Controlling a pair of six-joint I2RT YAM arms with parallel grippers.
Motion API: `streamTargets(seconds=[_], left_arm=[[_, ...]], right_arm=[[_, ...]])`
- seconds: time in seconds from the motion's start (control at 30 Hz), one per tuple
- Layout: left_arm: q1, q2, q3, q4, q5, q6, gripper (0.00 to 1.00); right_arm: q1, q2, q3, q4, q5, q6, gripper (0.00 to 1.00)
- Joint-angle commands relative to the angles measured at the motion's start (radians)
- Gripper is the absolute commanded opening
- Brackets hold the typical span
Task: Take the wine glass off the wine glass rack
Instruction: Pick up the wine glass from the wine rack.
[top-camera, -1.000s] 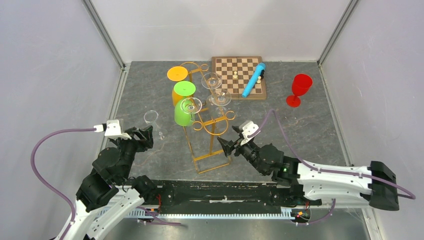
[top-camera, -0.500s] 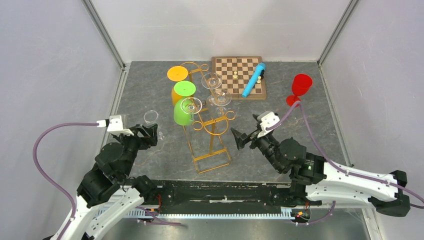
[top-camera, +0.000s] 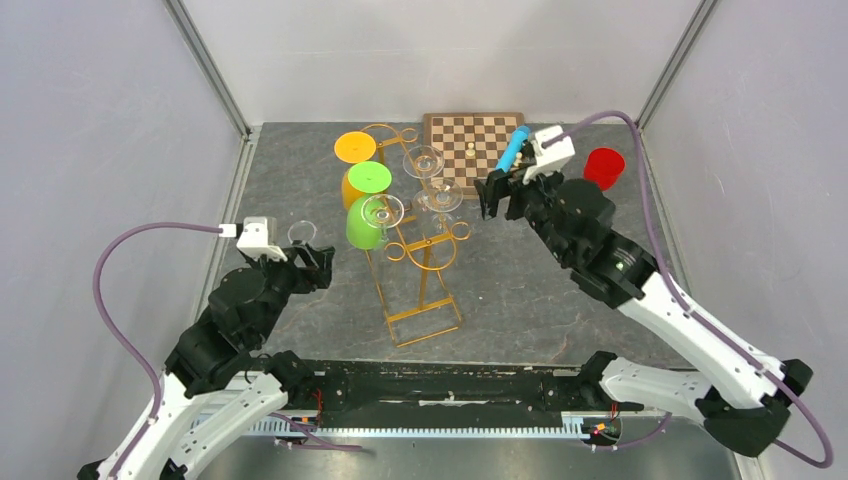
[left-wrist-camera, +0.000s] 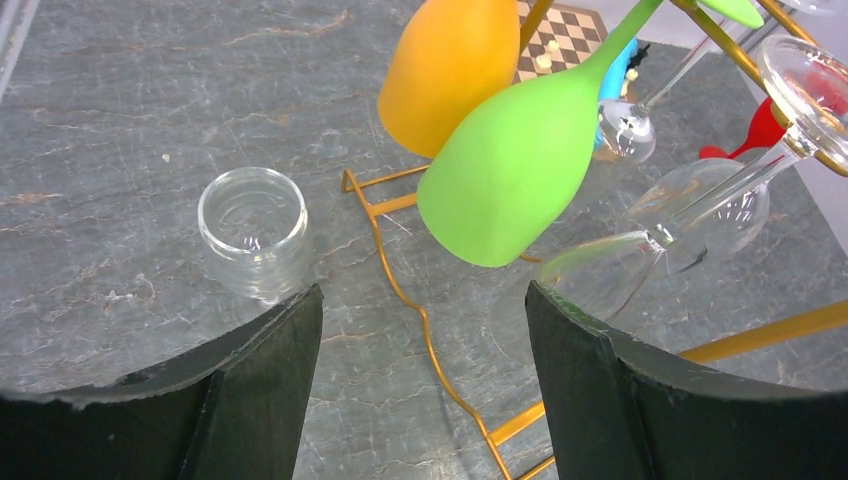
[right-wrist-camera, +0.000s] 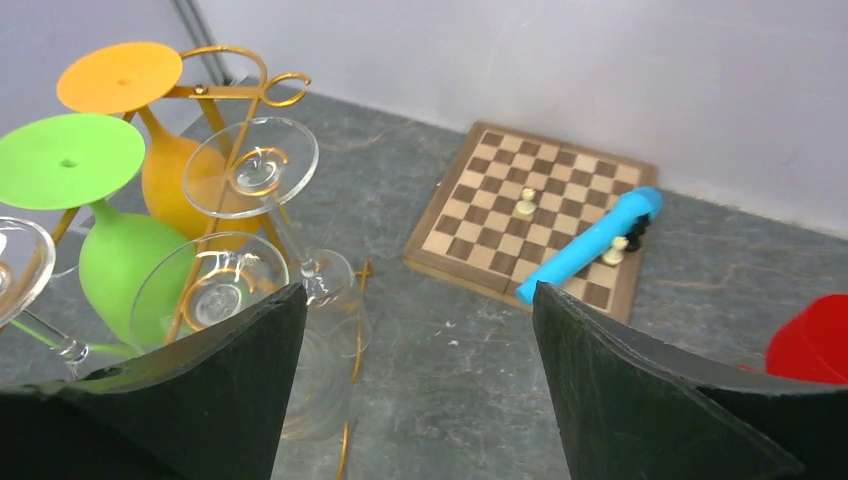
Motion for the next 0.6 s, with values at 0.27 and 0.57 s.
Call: streamTargets(seconds=[0.27,0.57], left_arm=[[0.006,0.042,0.02,0.05,0.059,-0.023,0.8],[0.006,0.013,-0.007,0.052,0.084,-0.017,0.8]], right_arm=[[-0.272,0.147,0.189,-0.025,-0.592,0.267,0.84],[-0.465,0.215,0.166,0.038,-0.937,0.481,0.8]])
